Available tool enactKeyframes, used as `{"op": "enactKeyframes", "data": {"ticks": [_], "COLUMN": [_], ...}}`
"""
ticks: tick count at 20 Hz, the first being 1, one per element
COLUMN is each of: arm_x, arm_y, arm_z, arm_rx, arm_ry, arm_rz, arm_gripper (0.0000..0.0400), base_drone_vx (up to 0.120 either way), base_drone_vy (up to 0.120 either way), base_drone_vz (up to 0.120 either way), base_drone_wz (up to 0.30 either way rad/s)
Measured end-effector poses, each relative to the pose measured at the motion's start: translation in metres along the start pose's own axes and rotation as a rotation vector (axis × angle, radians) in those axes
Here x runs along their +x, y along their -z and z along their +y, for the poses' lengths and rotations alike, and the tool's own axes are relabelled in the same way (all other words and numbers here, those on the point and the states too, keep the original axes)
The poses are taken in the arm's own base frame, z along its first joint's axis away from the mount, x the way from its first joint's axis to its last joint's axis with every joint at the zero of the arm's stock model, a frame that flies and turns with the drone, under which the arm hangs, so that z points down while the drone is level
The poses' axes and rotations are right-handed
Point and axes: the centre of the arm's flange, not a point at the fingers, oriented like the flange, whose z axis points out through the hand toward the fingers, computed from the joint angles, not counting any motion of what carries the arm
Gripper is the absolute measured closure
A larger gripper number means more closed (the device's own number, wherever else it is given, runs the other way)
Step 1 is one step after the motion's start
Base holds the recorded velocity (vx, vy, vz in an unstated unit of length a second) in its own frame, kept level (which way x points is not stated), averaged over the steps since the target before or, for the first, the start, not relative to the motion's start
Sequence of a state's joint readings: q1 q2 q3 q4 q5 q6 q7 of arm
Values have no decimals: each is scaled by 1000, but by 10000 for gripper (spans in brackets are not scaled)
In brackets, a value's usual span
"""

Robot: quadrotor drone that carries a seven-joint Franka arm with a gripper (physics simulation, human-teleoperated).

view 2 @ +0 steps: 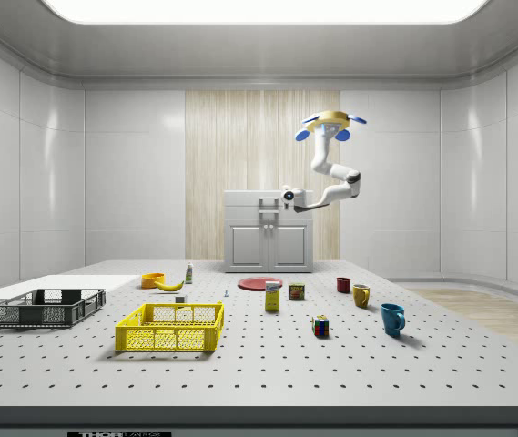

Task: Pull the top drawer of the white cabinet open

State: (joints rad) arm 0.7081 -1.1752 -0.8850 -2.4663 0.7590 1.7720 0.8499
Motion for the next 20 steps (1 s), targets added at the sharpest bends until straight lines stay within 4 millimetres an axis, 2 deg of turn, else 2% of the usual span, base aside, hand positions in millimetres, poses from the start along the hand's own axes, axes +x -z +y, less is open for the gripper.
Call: {"op": "enactKeyframes", "data": {"ticks": [2,13,20], "arm_x": [0,0,0], "arm_y": [0,0,0], "arm_z": [0,0,0], "arm_rx": [0,0,0], "arm_ry": [0,0,0], "arm_rz": [0,0,0], "arm_gripper": [89,88,88], "base_drone_vx": [40,120,69], "base_drone_vy": [0,0,0], "base_drone_vz": [0,0,0], "base_drone_wz": [0,0,0]}}
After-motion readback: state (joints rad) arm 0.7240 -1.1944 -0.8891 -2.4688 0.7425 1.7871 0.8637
